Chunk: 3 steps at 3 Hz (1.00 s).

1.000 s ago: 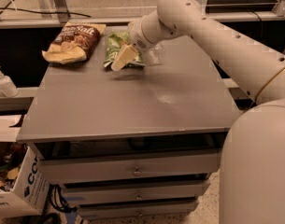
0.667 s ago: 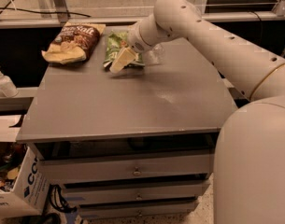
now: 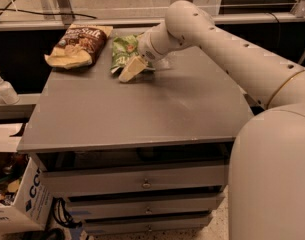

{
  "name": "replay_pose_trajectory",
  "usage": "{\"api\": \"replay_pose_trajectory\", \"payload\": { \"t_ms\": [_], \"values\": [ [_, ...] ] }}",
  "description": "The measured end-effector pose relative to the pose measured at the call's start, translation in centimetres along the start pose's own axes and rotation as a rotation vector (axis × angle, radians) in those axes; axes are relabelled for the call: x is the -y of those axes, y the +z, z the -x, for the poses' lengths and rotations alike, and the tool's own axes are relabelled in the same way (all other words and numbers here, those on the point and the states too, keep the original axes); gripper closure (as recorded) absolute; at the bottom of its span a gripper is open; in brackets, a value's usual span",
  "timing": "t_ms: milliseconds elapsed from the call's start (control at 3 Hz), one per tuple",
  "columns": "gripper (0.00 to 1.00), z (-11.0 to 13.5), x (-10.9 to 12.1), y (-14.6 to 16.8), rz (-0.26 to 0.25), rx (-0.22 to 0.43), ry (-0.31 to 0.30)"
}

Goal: Pick green jalapeno chip bag

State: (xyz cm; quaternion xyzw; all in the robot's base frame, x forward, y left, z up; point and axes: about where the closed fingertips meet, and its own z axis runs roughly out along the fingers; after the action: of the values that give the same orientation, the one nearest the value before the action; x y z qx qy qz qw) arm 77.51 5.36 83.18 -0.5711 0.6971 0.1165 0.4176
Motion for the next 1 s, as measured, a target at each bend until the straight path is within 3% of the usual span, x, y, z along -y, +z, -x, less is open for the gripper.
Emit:
{"api": "replay_pose_trajectory", "payload": {
  "t_ms": [1000],
  "values": [
    [0.87,0.03,0.05,-0.08,0.000,0.009,-0.003]
  ]
}}
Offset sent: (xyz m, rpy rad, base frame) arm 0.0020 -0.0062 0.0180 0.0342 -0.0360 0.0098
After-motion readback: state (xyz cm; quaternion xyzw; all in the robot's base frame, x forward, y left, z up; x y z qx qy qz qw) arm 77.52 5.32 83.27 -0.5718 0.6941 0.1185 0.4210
